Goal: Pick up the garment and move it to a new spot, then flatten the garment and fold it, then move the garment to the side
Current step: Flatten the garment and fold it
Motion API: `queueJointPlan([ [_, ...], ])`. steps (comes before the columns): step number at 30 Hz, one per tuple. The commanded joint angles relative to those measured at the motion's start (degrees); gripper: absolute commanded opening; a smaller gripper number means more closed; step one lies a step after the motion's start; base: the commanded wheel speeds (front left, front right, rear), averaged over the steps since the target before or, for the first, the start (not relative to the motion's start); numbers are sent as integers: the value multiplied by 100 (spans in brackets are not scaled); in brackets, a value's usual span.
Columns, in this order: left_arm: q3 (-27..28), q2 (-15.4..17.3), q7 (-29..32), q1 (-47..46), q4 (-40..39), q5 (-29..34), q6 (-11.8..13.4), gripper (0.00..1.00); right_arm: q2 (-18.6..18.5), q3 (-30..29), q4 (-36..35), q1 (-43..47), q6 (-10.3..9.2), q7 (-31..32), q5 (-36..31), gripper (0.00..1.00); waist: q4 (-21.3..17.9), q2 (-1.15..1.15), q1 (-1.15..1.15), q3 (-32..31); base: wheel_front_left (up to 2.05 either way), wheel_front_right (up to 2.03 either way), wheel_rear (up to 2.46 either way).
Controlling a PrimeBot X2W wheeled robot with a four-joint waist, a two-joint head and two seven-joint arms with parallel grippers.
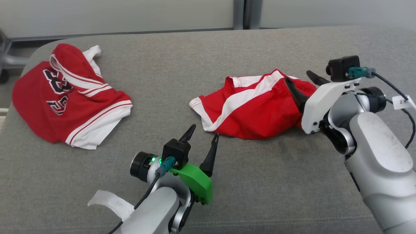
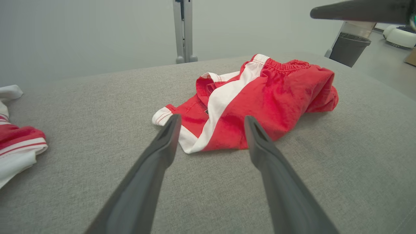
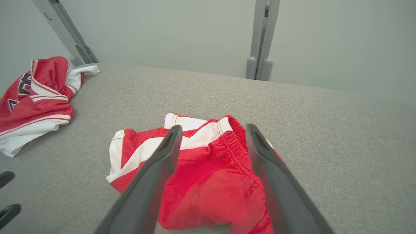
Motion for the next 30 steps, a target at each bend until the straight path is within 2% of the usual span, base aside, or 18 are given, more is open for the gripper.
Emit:
queueJointPlan([
  [1,5,37,6,72,-65,36,57,100,-122,27,81,-138,-1,28,-30,100,364,0,0,159,0,0,0],
  [14,-48,200,28,21,-831,175,263,100,-518,193,1533,-1074,0,387,178,100,908,0,0,547,0,0,0],
  [22,-110,201,62,-47,-1043,231,331,100,-606,263,2123,-1385,0,513,433,100,1109,0,0,677,0,0,0],
  [29,-132,212,61,-70,-1117,262,375,100,-659,380,2342,-1536,0,559,617,100,1224,0,0,752,0,0,0],
  [30,-135,219,64,-70,-1126,264,385,100,-661,408,2367,-1550,0,566,638,92,1236,0,0,757,0,0,0],
])
